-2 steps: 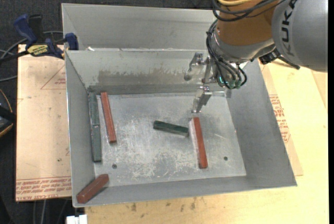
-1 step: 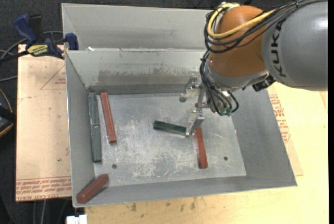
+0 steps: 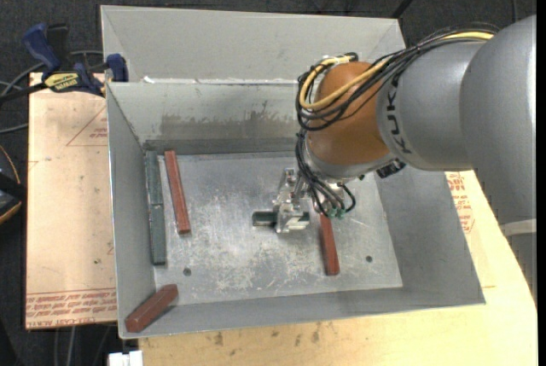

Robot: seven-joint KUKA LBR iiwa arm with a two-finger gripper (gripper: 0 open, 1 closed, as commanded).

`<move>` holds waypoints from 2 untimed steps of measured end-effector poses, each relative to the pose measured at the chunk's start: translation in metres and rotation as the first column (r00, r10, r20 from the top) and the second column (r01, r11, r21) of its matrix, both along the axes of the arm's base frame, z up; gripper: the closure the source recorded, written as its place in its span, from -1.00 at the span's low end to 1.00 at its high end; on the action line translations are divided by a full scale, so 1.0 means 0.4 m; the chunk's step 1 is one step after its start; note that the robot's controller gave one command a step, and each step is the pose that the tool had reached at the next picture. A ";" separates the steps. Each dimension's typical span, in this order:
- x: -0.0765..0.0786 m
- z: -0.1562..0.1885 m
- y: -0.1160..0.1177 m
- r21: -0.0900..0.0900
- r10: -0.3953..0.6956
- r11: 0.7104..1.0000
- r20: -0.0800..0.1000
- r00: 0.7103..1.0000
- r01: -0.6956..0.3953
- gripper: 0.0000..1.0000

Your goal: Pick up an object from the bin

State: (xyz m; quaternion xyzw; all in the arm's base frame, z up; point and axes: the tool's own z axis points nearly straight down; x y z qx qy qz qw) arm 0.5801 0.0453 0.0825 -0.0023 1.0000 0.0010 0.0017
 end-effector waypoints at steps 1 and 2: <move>0.000 0.000 0.000 0.000 0.000 1.000 0.000 1.000 0.000 1.00; 0.009 0.449 -0.022 -0.001 -0.015 1.000 0.007 1.000 0.015 1.00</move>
Offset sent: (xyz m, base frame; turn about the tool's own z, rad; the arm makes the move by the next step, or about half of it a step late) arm 0.0013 -0.0098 0.1763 0.0143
